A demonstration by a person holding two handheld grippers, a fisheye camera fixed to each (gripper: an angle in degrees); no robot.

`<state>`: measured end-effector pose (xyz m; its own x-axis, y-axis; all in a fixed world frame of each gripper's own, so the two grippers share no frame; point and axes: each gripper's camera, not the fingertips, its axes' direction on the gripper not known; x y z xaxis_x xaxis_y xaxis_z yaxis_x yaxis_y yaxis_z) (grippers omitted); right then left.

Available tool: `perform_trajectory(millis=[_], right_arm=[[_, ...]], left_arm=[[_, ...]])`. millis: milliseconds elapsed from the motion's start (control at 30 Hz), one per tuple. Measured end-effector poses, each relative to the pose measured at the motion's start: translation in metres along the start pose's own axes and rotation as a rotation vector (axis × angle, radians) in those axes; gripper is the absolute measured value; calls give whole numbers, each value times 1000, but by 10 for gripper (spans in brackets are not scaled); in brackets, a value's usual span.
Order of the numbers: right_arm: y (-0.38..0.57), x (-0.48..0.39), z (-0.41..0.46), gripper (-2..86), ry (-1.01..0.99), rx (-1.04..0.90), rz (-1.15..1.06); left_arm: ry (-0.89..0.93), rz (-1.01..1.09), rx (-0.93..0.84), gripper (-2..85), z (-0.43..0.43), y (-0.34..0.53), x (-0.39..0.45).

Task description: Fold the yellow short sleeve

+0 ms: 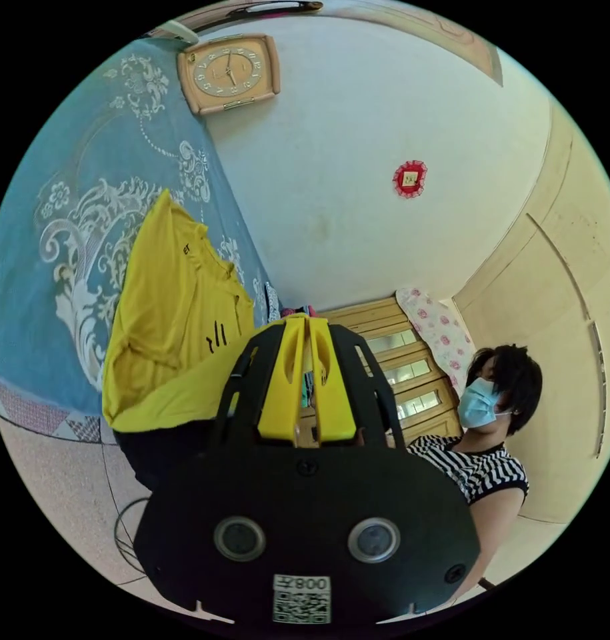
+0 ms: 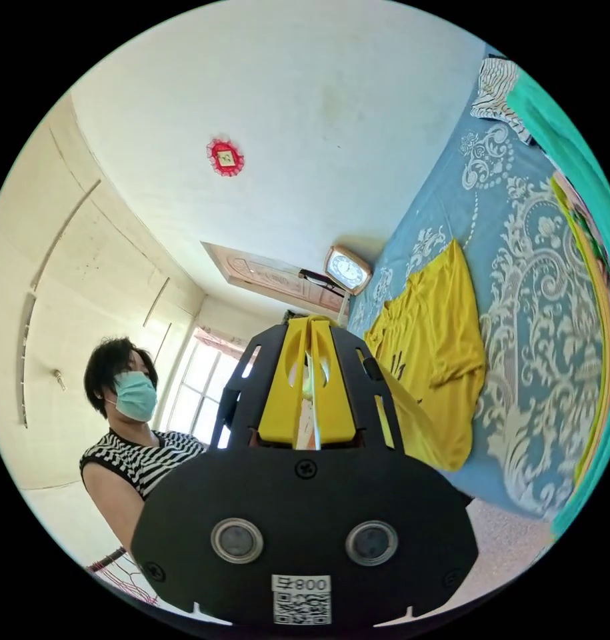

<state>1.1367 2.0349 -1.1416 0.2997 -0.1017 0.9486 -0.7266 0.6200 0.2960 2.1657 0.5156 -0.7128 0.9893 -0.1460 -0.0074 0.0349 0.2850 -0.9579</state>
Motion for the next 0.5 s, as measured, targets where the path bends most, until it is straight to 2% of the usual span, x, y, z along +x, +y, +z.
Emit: perform_trajectory(millis=[233,500], right_arm=[[-133,66,97,4,103,-98,115],[-208,137,180,4,198,-172,276]], left_arm=[[-88,-83,12,20,67,-119,-97],[-252,-234,0,62,134,-202,-223]])
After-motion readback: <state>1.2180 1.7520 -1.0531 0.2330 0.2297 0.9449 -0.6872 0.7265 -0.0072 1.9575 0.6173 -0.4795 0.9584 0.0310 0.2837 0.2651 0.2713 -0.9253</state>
